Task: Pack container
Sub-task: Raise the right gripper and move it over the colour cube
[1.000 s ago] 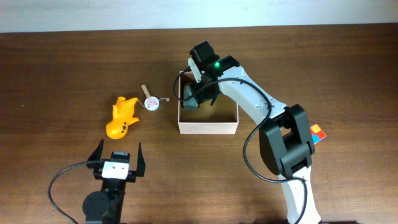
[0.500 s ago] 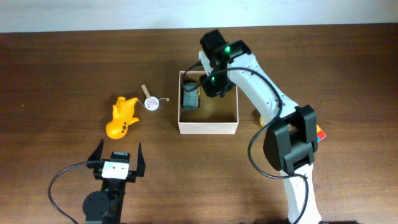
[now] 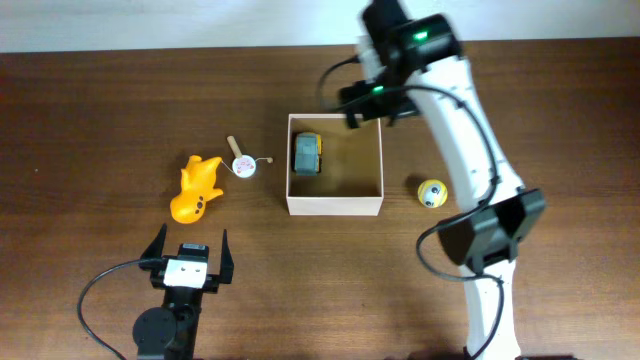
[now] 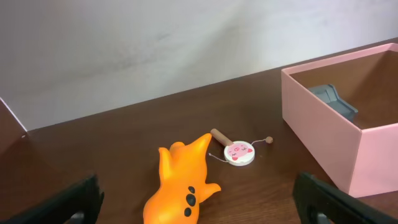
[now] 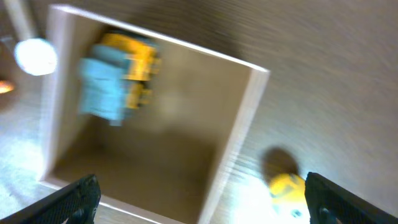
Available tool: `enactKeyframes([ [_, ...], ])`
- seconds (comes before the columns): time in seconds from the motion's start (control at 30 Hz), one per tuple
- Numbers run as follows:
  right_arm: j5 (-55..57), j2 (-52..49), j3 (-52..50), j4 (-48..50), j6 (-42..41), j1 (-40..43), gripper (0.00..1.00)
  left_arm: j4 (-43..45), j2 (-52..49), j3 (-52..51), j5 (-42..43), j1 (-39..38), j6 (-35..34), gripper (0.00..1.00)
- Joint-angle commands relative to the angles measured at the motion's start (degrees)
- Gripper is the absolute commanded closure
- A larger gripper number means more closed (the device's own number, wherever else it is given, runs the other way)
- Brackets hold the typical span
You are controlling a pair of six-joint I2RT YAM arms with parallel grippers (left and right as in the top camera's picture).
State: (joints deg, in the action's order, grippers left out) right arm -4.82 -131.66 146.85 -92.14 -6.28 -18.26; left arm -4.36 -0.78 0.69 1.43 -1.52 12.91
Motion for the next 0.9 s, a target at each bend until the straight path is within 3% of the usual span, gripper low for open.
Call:
enactKeyframes([
  [0.0, 1.2, 0.5, 0.6, -1.1, -1.3, 7.2, 0.01, -0.4, 0.4, -0.2, -0.2, 0.2, 0.9, 0.01],
  [0.3, 0.7, 0.9, 0.4, -5.2, -1.4, 21.7, 0.02, -0.4, 0.4, -0.2, -0.2, 0.2, 0.9, 0.01],
  [0.53, 0.4, 8.2, -2.5, -5.2, -1.0, 26.2, 0.02, -0.4, 0.4, -0.2, -0.2, 0.2, 0.9, 0.01],
  [0.87, 10.9, 28.0, -29.4, -4.6, -6.5, 29.3, 0.01, -0.4, 0.4, -0.2, -0.2, 0.2, 0.9, 0.01],
])
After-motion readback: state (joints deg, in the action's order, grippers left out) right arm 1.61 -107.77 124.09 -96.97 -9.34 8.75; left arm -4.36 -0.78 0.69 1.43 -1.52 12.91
